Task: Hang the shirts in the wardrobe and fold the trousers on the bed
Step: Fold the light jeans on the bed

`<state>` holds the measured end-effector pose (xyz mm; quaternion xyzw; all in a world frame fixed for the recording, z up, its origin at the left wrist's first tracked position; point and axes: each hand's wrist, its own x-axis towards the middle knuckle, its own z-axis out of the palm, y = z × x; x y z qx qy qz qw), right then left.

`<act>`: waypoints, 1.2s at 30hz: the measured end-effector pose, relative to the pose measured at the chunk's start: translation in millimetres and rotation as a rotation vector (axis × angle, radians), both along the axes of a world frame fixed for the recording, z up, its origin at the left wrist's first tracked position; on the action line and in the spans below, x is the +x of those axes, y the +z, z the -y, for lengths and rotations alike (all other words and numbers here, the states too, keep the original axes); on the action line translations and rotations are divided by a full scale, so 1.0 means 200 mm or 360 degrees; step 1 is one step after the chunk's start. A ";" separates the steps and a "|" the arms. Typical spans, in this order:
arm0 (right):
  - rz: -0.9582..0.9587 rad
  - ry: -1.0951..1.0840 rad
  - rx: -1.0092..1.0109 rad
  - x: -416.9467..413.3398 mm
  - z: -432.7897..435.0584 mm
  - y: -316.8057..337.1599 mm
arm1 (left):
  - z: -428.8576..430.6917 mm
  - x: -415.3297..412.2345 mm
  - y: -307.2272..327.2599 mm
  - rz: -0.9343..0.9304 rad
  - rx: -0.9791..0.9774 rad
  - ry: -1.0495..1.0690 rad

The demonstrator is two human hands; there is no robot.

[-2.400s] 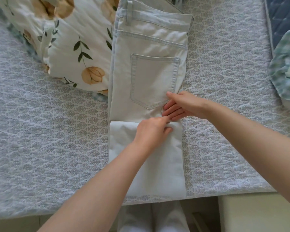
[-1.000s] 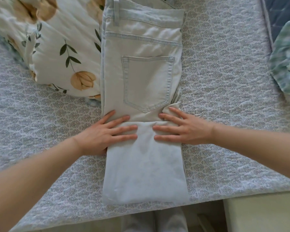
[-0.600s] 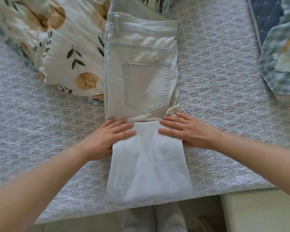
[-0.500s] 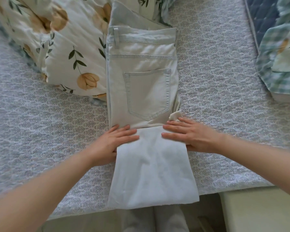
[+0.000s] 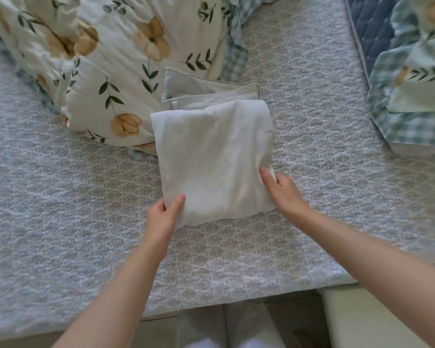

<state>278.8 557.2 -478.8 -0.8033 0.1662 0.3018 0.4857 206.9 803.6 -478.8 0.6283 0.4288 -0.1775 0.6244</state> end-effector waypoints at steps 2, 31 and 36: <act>0.0055 0.0064 0.0045 -0.03 0.01 0.00 | 0.02 -0.02 0.01 0.0063 0.0112 -0.0044; -0.0234 0.0355 -0.0004 -0.58 0.33 0.07 | -0.05 -0.53 0.05 -0.0235 -0.0070 -0.0602; -0.0094 0.0492 0.0032 -0.61 0.38 0.13 | -0.08 -0.57 0.06 -0.0186 -0.0091 -0.0732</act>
